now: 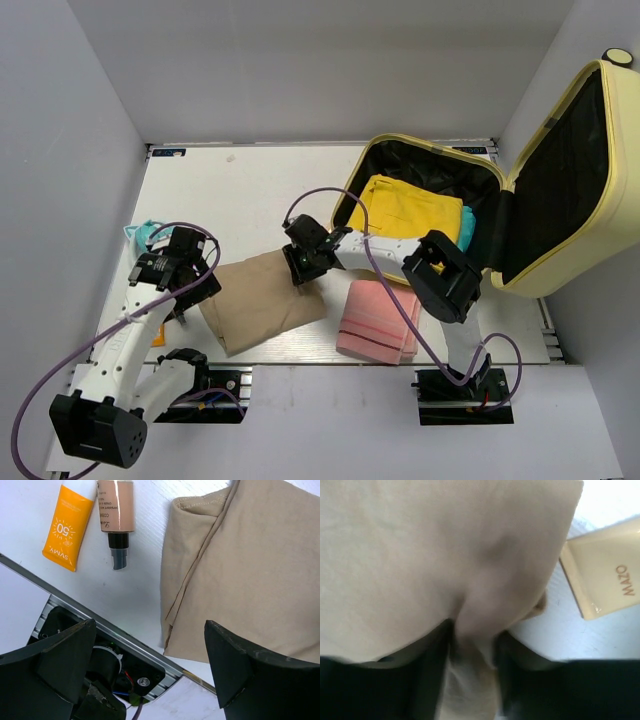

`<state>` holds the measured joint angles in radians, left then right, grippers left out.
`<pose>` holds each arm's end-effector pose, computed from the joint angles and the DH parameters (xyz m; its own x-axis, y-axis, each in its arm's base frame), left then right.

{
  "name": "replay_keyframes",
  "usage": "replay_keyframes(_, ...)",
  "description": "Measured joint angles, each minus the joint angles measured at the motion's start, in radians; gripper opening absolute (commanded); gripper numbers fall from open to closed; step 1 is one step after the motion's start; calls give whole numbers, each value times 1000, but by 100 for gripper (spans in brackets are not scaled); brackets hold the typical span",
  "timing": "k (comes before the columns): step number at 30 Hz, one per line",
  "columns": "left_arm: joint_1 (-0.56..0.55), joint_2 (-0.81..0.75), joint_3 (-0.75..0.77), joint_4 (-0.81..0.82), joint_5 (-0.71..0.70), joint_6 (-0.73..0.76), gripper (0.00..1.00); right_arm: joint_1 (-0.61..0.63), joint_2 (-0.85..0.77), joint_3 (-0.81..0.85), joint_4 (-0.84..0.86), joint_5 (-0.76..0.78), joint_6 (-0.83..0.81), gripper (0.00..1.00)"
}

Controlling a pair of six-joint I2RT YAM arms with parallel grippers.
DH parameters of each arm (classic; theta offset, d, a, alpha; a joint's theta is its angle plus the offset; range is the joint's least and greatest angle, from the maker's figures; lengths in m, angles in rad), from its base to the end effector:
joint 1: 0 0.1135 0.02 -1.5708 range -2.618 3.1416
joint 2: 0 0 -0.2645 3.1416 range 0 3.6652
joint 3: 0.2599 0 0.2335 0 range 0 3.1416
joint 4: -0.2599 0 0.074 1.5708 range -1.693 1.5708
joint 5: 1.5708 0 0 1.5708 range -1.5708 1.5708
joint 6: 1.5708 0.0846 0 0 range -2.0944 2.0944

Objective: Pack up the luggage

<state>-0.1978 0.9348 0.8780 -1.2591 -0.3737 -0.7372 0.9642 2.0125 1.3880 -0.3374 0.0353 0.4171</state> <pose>0.1336 0.0047 0.2256 -0.7648 -0.4850 -0.4241 -0.5692 0.8170 0.0920 0.2544 0.3614 0.1393 -0.7555 -0.3786 -0.5347 -0.5507 0.8091 0.2052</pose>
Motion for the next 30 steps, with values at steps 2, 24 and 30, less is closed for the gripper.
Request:
replay_keyframes(2,0,-3,-2,3,0,1,99,0,-4,-18,23,-13,6,20)
replay_keyframes(24,0,-51,-5,33,0,30,99,-19,-99,320,-317,120,-179,0)
replay_keyframes(30,0,-56,-9,34,0,34,99,-101,-61,463,-426,181,-229,0)
